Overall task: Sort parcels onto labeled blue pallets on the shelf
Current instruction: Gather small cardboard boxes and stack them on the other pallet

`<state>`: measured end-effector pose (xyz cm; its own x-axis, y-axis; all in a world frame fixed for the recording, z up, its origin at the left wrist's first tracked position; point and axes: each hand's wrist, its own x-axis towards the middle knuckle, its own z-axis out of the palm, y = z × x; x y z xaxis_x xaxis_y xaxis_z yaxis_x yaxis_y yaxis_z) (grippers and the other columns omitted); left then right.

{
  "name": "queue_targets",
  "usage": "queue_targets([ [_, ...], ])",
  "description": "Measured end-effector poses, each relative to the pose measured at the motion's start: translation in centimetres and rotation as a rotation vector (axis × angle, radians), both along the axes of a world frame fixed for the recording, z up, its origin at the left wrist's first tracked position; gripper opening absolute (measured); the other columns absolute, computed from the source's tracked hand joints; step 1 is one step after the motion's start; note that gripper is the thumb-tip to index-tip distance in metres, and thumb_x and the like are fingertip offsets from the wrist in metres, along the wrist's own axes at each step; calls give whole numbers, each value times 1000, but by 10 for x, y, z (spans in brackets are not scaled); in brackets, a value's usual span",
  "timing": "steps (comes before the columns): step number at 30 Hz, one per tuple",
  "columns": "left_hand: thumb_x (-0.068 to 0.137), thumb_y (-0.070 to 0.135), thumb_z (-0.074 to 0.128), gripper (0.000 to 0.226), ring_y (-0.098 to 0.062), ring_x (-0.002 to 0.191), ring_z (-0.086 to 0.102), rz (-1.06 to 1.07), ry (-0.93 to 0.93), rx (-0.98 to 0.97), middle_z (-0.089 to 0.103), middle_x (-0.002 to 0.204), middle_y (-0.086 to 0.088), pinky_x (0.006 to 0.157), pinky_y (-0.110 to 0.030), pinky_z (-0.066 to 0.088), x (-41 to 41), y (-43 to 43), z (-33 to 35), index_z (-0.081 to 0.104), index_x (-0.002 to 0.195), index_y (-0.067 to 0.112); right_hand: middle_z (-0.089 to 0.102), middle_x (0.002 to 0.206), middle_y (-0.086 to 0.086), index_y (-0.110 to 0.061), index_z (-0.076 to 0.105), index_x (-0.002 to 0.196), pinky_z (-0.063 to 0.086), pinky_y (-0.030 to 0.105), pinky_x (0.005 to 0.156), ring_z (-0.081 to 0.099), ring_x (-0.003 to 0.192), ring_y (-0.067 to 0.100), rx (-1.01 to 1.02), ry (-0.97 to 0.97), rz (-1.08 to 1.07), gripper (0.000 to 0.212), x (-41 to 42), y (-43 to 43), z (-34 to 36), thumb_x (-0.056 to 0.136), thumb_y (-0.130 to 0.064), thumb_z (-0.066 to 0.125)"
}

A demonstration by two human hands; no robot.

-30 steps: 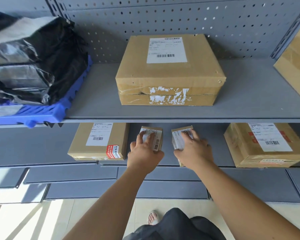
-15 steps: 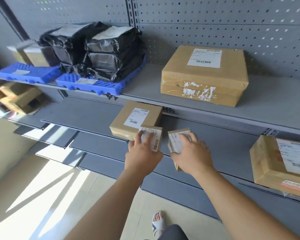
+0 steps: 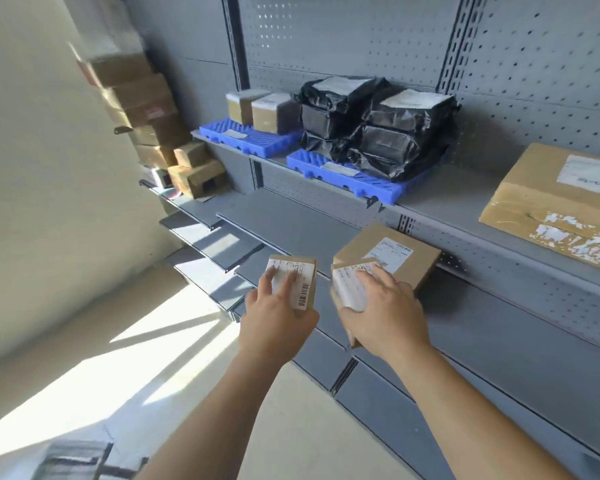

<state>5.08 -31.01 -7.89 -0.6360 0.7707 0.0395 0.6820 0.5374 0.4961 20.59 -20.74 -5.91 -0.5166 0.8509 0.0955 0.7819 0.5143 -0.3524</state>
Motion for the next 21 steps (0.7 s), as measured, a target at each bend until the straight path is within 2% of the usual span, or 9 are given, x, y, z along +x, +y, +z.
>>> queue_targets([
  [5,80,55,59,73,-32,136,34,100,60,59,19,165,9,99,-47,46,-102,-46,25,35,147,43,52,141,-1,-21,53,130,43,45,88,51,114,37,58,97,77,54,-110,-32,37,83,-45,59],
  [9,81,57,58,69,-32,135,35,199,87,119,22,164,9,98,-44,45,-194,-83,44,37,145,44,50,147,-1,-23,51,136,44,48,92,51,114,38,107,182,144,60,-202,-59,60,82,-46,61],
  [14,83,62,54,65,-33,136,35,252,103,149,23,163,9,100,-45,44,-254,-102,56,37,143,46,48,149,0,-23,52,137,44,49,92,51,114,39,124,217,180,66,-268,-71,74,77,-51,56],
  [21,81,62,54,67,-33,138,32,290,74,159,21,163,10,101,-48,44,-337,-98,64,34,143,47,48,149,-1,-23,49,140,45,48,89,50,114,37,138,200,259,67,-362,-60,84,81,-53,56],
])
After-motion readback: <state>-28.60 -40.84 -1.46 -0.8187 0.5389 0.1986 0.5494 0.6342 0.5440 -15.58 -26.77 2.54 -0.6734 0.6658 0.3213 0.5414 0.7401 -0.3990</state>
